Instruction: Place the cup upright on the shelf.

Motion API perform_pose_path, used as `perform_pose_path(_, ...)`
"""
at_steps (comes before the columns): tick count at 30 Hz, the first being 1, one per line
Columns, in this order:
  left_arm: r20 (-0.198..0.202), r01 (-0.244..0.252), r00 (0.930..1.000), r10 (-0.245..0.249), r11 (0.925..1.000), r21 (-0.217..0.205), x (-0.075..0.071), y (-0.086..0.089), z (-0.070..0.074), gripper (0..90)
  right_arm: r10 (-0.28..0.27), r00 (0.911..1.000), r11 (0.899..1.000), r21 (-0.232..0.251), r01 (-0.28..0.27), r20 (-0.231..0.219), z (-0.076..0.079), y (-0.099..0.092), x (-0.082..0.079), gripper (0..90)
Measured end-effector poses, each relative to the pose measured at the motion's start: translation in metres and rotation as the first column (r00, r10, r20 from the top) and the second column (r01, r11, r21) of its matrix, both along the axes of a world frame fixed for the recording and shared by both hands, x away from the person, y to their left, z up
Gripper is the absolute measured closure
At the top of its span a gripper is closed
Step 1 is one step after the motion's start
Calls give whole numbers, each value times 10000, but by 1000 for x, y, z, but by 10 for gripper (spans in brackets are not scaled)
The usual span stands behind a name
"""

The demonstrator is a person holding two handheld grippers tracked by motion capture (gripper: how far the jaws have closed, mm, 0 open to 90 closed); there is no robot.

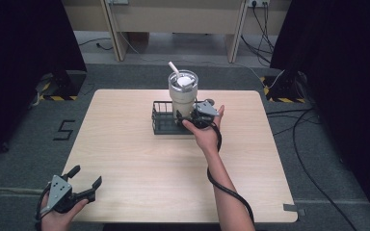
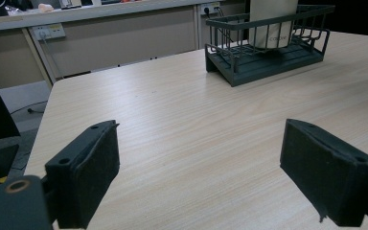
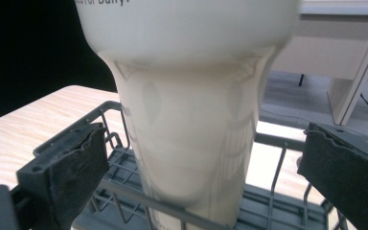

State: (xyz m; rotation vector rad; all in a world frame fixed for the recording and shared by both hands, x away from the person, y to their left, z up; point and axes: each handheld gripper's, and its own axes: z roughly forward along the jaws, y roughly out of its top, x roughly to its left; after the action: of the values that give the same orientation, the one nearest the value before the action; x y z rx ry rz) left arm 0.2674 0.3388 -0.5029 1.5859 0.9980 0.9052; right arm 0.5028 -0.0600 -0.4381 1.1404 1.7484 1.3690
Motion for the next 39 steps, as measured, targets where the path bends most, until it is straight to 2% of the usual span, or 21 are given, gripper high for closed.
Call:
perform_pose_path(15, -10, -2, 10000, 2, 10000, 11, 0, 0, 0, 127, -92, 10000, 9999, 63, 92, -11, 0, -11, -21, 49)
perform_pose_path(39, 60, -33, 10000, 33, 10000, 4, -1, -1, 1, 126, -145, 9996, 9999, 61, 146, -235, -4, -32, -44, 70)
